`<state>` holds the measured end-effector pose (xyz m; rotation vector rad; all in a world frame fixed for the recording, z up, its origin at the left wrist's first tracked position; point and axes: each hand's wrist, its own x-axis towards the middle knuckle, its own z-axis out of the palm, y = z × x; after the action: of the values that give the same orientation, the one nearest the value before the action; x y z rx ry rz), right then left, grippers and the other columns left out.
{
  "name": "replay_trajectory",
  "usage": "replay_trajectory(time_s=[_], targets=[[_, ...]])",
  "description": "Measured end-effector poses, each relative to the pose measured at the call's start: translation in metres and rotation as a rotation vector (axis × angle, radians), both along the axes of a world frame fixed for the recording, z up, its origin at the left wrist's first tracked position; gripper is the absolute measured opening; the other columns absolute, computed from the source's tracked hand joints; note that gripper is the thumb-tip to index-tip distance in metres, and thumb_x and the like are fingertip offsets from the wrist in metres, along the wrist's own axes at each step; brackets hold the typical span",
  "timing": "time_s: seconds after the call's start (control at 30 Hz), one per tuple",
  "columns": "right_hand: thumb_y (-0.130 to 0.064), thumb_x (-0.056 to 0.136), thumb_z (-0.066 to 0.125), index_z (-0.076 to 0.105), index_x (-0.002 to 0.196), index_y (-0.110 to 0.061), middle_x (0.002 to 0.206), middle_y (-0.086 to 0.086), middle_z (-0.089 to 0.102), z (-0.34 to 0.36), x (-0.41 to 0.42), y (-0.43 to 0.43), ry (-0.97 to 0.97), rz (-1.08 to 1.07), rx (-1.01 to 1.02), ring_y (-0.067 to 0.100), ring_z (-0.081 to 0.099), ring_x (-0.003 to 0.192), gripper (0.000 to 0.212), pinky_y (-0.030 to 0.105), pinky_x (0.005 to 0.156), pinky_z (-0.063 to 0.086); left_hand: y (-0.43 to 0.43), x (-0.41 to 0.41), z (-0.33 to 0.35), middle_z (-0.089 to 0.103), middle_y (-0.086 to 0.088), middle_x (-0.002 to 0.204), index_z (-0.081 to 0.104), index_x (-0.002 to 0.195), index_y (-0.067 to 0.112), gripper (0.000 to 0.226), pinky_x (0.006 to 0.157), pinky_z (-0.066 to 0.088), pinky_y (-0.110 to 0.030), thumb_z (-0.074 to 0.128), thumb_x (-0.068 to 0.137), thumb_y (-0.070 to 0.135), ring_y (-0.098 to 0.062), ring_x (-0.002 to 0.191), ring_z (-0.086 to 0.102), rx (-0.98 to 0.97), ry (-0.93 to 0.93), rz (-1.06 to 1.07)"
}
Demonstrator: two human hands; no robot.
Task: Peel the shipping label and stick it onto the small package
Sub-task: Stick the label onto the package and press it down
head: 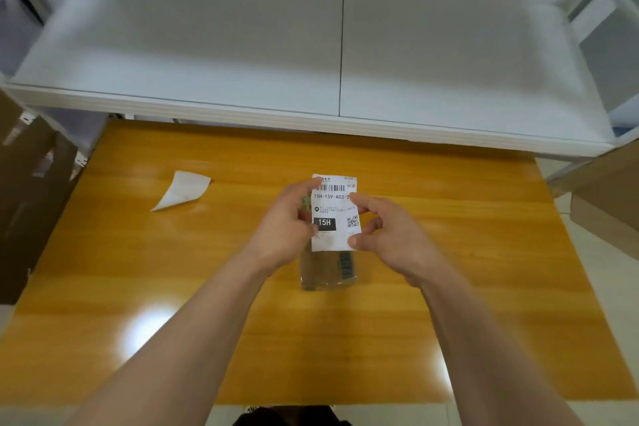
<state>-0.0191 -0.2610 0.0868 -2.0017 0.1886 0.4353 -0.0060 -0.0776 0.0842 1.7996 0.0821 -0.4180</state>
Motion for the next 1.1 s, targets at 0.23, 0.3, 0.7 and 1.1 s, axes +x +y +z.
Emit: replay_trajectory(time_s=[0.23,0.3,0.7,1.1], targets=[[0.005,0.082,0.072,0.048,0.146,-0.022,0.127,-0.003,0.051,-0.042,-0.006,0.002,0.08,0.032,-0.058,0.008,0.049,0.074,0.074,0.013,0.053,0.043,-0.004,-0.004,-0.053,0.061,0.001,0.125,0.048,0.142,0.021,0.066,0.064,0.054,-0.026,0.053,0.086,-0.014,0.001,0.071,0.061,0.105,0.079,0.022],[0.005,0.083,0.072,0.047,0.147,-0.022,0.13,0.0,0.051,-0.053,-0.012,0.002,0.107,0.04,-0.071,0.007,0.049,0.073,0.074,0.012,0.052,0.043,-0.003,-0.01,-0.067,0.062,0.0,0.123,0.051,0.14,0.023,0.063,0.074,0.058,-0.04,0.055,0.086,-0.009,-0.012,0.083,0.064,0.147,0.103,0.018],[0.001,0.085,0.072,0.042,0.151,-0.021,0.132,-0.001,0.046,-0.083,-0.011,0.002,0.129,0.061,-0.099,0.008,0.054,0.075,0.076,0.018,0.067,0.048,-0.009,-0.011,-0.095,0.045,-0.001,0.133,0.051,0.142,0.018,0.057,0.083,0.058,-0.036,0.052,0.091,-0.007,-0.011,0.088,0.062,0.293,0.055,0.063],[0.001,0.085,0.072,0.043,0.15,-0.023,0.134,0.0,0.046,-0.1,-0.003,0.0,0.102,0.045,-0.081,0.006,0.053,0.073,0.076,0.012,0.058,0.045,-0.01,-0.002,-0.107,0.046,0.002,0.131,0.051,0.141,0.02,0.056,0.078,0.05,-0.025,0.058,0.091,-0.004,-0.013,0.09,0.061,0.318,0.001,0.088]])
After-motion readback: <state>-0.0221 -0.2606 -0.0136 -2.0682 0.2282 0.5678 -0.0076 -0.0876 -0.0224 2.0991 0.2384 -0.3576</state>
